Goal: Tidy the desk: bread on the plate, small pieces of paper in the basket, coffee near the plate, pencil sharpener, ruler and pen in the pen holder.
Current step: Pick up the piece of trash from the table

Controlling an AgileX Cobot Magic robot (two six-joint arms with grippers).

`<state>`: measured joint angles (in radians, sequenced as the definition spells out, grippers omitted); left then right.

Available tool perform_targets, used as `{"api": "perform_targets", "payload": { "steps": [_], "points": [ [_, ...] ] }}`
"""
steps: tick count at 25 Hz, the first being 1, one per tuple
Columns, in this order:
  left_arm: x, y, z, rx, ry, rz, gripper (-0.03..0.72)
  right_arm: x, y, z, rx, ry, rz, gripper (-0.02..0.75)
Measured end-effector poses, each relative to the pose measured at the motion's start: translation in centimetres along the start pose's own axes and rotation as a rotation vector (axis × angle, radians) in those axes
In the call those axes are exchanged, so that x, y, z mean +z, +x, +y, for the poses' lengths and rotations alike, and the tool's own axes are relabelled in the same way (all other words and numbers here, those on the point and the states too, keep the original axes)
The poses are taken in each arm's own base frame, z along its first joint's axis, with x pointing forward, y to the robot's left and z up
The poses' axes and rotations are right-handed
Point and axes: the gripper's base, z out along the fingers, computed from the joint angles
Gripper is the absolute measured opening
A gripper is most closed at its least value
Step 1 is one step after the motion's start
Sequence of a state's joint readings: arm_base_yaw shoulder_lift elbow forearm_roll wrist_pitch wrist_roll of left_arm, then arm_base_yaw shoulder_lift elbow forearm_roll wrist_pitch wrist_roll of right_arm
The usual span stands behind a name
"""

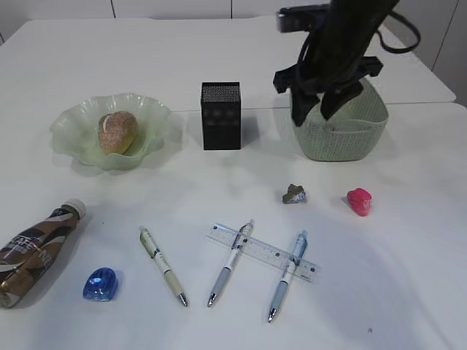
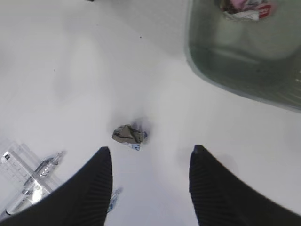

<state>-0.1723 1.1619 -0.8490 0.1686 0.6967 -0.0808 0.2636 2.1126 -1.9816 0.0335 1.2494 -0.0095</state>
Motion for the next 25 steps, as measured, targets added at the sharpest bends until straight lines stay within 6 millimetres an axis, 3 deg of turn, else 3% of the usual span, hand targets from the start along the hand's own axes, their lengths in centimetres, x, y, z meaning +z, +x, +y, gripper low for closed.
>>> {"api": "perform_targets", "payload": {
  "steps": [2,5,6,7,11,18,20,25],
  "points": [
    [-0.2,-0.1,0.0,-0.01,0.004,0.019,0.482,1.1,0.0,0.9,-0.021,-0.001,0.022,0.42],
    [-0.9,-0.4,0.1,-0.016,0.0,0.046,0.481,1.1,0.0,0.9,-0.021,-0.001,0.022,0.42],
    [-1.1,-0.6,0.2,-0.017,-0.002,0.05,0.481,3.5,0.0,1.9,-0.046,-0.003,0.07,0.42],
    [-1.4,-0.8,0.2,-0.018,-0.003,0.052,0.481,4.3,0.1,2.0,-0.047,-0.003,0.088,0.42],
    [-2.0,-1.3,0.3,-0.023,-0.006,0.051,0.481,6.1,0.3,1.9,-0.066,0.002,0.121,0.42],
    [-2.1,-1.3,0.4,-0.024,-0.006,0.062,0.481,7.0,0.4,1.8,-0.082,0.003,0.139,0.42],
    [-2.1,-1.4,0.4,-0.024,-0.007,0.061,0.481,8.6,0.6,1.8,-0.108,0.001,0.172,0.42],
    [-2.1,-1.3,0.4,-0.024,-0.007,0.063,0.481,8.9,0.7,1.9,-0.129,-0.001,0.177,0.42]
  ]
}}
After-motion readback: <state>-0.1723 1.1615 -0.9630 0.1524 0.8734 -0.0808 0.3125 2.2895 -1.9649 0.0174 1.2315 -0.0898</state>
